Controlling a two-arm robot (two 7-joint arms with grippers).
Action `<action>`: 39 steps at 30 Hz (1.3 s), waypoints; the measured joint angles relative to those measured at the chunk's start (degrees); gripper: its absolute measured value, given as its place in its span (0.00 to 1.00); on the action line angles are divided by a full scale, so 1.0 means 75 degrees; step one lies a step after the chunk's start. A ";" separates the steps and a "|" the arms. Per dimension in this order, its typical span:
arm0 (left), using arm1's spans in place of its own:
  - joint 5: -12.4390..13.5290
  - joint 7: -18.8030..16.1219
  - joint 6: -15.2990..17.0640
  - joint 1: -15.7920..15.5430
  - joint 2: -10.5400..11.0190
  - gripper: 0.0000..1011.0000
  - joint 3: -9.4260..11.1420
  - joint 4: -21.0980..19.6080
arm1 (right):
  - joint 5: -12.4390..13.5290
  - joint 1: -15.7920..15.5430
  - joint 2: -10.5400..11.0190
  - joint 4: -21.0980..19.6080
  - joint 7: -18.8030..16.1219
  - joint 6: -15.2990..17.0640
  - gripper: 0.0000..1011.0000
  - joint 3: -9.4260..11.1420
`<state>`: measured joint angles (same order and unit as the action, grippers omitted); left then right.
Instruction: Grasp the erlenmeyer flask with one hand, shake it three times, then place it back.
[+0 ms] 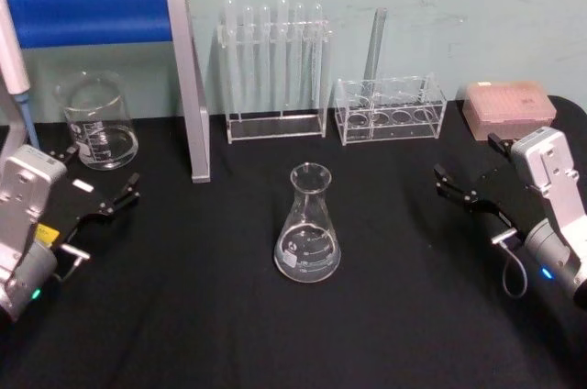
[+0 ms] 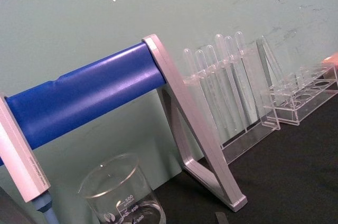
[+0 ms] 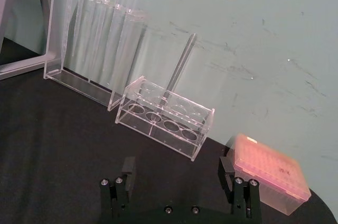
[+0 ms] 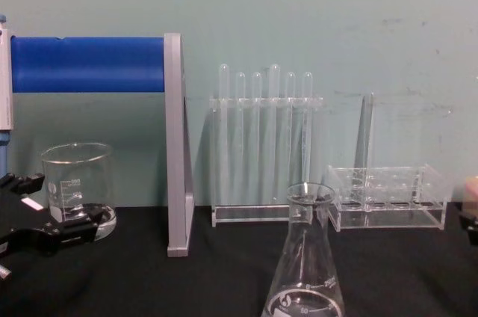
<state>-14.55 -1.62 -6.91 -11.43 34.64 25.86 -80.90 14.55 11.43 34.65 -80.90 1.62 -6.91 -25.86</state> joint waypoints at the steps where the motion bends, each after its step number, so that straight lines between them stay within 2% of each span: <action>1: 0.0000 0.0000 0.0000 0.0000 0.0000 0.99 0.0000 0.0000 | 0.0000 0.0000 0.0000 0.0000 0.0001 0.0000 0.99 0.0000; 39: 0.0000 0.0000 0.0000 0.0000 0.0001 0.99 0.0000 0.0000 | 0.0000 -0.0001 0.0000 0.0001 0.0001 0.0000 0.99 0.0000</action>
<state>-14.55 -1.62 -6.91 -11.43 34.65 25.86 -80.90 14.55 11.43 34.65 -80.90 1.62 -6.91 -25.86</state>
